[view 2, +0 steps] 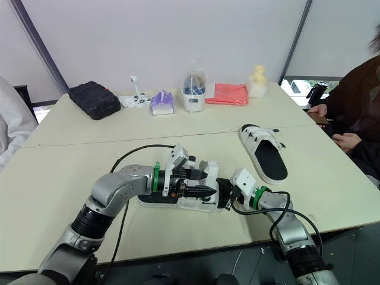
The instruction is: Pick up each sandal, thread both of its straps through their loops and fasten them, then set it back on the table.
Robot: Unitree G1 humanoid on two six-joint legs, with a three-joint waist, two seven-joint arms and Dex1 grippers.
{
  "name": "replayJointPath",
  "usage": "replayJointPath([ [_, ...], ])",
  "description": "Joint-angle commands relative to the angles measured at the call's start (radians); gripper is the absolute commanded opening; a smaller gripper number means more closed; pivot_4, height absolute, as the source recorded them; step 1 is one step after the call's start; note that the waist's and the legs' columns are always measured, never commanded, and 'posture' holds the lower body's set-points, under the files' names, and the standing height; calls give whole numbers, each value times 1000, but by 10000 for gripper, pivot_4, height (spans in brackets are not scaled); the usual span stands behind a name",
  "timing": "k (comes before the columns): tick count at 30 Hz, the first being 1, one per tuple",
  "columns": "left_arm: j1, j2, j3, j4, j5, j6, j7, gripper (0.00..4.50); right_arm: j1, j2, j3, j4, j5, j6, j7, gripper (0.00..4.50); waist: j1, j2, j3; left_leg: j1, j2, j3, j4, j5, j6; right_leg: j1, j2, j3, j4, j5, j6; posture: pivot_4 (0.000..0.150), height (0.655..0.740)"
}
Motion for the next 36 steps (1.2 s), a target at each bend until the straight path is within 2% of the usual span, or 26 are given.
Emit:
replayJointPath([
  [1,7,0,-34,-31,14,-17,-14,36313,50,5,62,92,-61,55,2,0,0,0,0,0,0,0,0,0,0,0,0,0,0,0,0,1500,7400],
  [3,6,-5,-47,-31,20,-25,-13,36313,49,5,62,92,-61,55,2,0,1,0,0,0,0,0,0,0,0,0,0,0,0,0,0,1500,7400],
  [6,0,-28,-62,-15,50,-53,5,28390,48,7,63,94,-61,55,1,0,1,0,0,1,0,0,0,0,0,0,0,0,0,0,0,1500,7400],
  [11,-6,-57,-33,5,40,-44,18,3438,49,8,64,95,-62,54,-1,0,1,0,0,1,0,0,0,0,0,1,0,0,0,0,0,1500,7400],
  [12,-6,-58,-31,7,40,-44,17,848,48,9,64,97,-62,54,-1,0,1,0,0,1,0,0,0,0,0,1,0,0,0,0,0,1500,7400],
  [15,-13,-79,14,17,-3,2,29,848,46,8,64,99,-63,53,-1,0,1,0,0,1,0,0,0,0,0,0,0,0,0,0,0,1500,7400],
  [20,-58,-160,210,90,-205,223,69,848,44,8,67,101,-63,52,3,0,0,0,0,1,0,0,0,0,0,0,0,0,0,0,0,1500,7400],
  [23,-62,-184,274,113,-264,281,87,848,46,7,68,98,-62,54,5,0,-2,0,0,1,0,0,0,0,0,0,0,0,0,0,0,1500,7400],
  [36,-3,-157,181,169,-206,221,56,848,60,7,76,77,-60,66,11,0,-1,0,0,3,0,0,0,0,-1,0,0,0,0,0,0,1500,7400],
])
